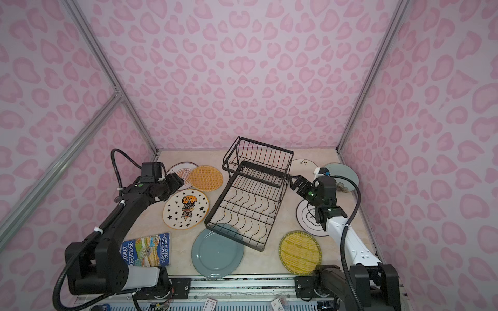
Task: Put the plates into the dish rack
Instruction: 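Reach the left gripper to the wicker plate rim and close on it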
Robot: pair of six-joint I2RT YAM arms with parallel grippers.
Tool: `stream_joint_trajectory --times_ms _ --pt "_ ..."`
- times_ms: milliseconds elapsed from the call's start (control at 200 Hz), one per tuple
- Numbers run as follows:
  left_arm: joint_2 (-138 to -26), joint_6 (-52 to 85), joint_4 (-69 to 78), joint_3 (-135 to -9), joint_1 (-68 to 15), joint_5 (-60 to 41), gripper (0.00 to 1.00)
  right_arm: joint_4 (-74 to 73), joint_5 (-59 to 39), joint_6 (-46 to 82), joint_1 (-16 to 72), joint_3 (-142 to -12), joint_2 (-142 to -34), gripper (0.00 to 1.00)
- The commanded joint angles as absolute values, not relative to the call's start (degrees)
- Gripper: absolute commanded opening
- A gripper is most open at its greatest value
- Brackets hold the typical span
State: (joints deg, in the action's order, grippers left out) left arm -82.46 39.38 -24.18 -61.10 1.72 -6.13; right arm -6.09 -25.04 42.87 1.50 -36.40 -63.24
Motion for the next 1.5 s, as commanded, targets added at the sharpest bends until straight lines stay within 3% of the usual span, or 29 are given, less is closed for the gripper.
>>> stream_joint_trajectory --times_ms 0,140,580,1140,1495 --pt "-89.0 35.3 -17.4 -64.8 2.4 -11.1 0.73 -4.2 -24.9 42.0 1.5 -34.7 -59.7 0.98" --pt "-98.5 32.0 -16.8 -71.1 2.6 -13.3 0.67 -1.5 -25.6 40.7 1.5 -34.6 -55.6 0.98" --pt "-114.4 27.4 -19.9 -84.9 3.9 -15.0 0.61 0.1 -27.9 42.1 1.5 -34.5 -50.4 0.98" --pt "-118.5 26.8 -19.0 -85.6 3.9 -18.8 0.53 -0.8 -28.7 43.7 1.5 -34.3 -50.4 0.98" --pt "-120.5 28.1 -18.2 -87.2 3.9 -22.9 0.37 -0.4 -28.8 43.6 1.6 -34.0 -49.2 0.98"
